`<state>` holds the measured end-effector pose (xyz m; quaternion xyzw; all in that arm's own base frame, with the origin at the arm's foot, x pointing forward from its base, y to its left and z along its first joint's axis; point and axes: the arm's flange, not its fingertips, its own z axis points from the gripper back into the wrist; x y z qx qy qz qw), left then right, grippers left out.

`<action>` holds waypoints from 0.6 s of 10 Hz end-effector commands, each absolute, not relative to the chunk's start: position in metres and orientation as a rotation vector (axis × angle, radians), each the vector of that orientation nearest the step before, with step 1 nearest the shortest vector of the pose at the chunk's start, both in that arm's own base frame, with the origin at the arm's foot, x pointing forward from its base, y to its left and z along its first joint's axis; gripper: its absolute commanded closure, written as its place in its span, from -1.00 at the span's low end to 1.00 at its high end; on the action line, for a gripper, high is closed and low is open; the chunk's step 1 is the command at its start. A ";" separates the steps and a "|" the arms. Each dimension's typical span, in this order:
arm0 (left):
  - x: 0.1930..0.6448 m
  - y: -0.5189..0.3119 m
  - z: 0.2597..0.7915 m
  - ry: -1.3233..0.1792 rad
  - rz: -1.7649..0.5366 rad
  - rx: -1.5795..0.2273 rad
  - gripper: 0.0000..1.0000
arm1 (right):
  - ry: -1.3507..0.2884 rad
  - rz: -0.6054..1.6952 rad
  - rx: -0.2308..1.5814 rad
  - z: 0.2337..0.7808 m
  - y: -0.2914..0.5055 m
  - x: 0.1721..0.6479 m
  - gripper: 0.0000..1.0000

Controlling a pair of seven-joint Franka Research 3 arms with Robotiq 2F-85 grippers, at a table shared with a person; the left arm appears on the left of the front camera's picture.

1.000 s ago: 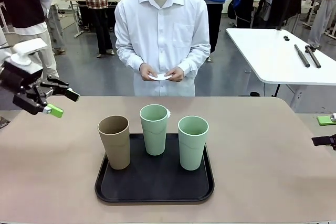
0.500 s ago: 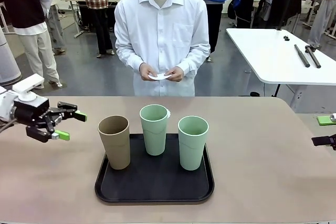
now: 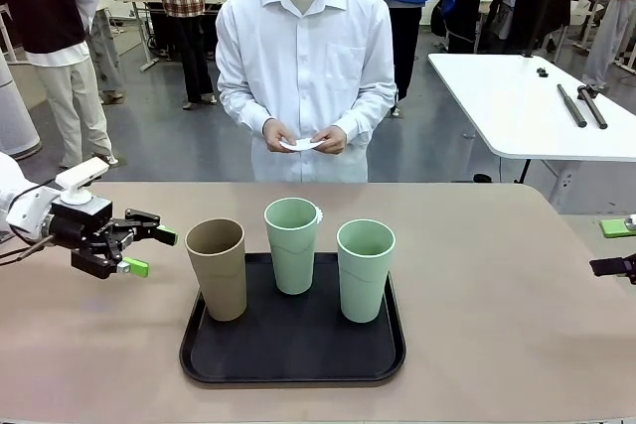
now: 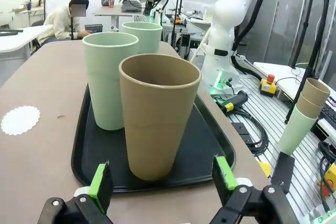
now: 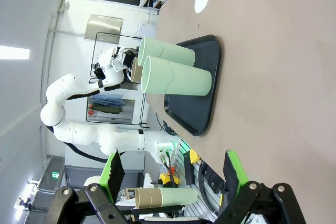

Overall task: Place coasters on the table and set cups on them.
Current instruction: Pick up one Reusable plastic cup and place it on a coaster set by the human.

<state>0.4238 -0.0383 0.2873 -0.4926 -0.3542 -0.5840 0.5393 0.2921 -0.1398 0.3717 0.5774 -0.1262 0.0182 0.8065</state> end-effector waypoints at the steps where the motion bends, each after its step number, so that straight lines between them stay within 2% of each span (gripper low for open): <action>1: 0.423 -0.036 0.288 -0.859 -1.380 -1.179 -1.00 | -0.284 0.038 1.247 0.371 -0.140 0.294 -1.00; 6: 0.424 -0.036 0.287 -0.845 -1.382 -1.170 -1.00 | -0.284 0.038 1.247 0.371 -0.140 0.294 -1.00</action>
